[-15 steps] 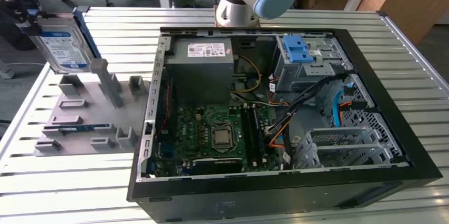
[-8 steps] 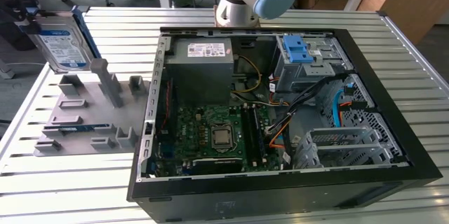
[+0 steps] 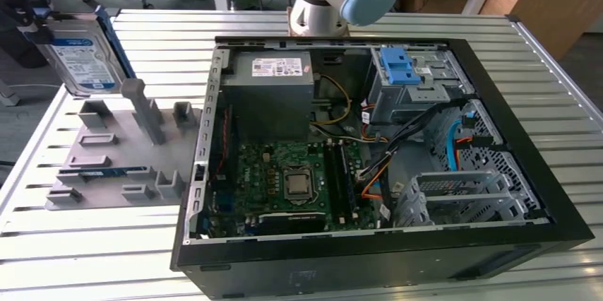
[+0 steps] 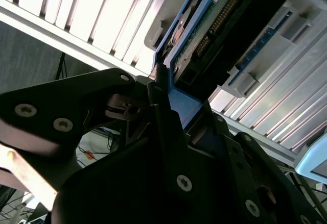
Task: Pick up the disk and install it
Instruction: 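Pick up the disk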
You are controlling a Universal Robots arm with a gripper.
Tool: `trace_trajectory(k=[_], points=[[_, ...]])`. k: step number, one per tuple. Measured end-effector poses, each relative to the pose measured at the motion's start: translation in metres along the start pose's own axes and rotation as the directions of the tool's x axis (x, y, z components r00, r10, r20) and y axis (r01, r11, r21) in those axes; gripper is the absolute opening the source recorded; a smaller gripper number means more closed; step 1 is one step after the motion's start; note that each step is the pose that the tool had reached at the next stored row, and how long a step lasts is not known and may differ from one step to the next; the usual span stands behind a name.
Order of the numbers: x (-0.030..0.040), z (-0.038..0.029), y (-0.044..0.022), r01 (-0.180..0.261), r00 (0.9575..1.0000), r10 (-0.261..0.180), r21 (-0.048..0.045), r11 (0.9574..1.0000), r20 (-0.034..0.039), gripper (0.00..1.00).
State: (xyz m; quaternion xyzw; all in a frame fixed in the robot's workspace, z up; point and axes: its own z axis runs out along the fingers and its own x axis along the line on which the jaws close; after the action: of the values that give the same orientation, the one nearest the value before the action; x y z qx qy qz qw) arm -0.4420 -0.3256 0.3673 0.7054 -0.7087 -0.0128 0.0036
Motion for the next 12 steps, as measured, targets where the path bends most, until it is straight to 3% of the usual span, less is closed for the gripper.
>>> trace_trajectory(k=[12], points=[[-0.0001,-0.0045,0.0001,0.000,1.0000,0.000,0.0000,1.0000,0.0000,0.36]])
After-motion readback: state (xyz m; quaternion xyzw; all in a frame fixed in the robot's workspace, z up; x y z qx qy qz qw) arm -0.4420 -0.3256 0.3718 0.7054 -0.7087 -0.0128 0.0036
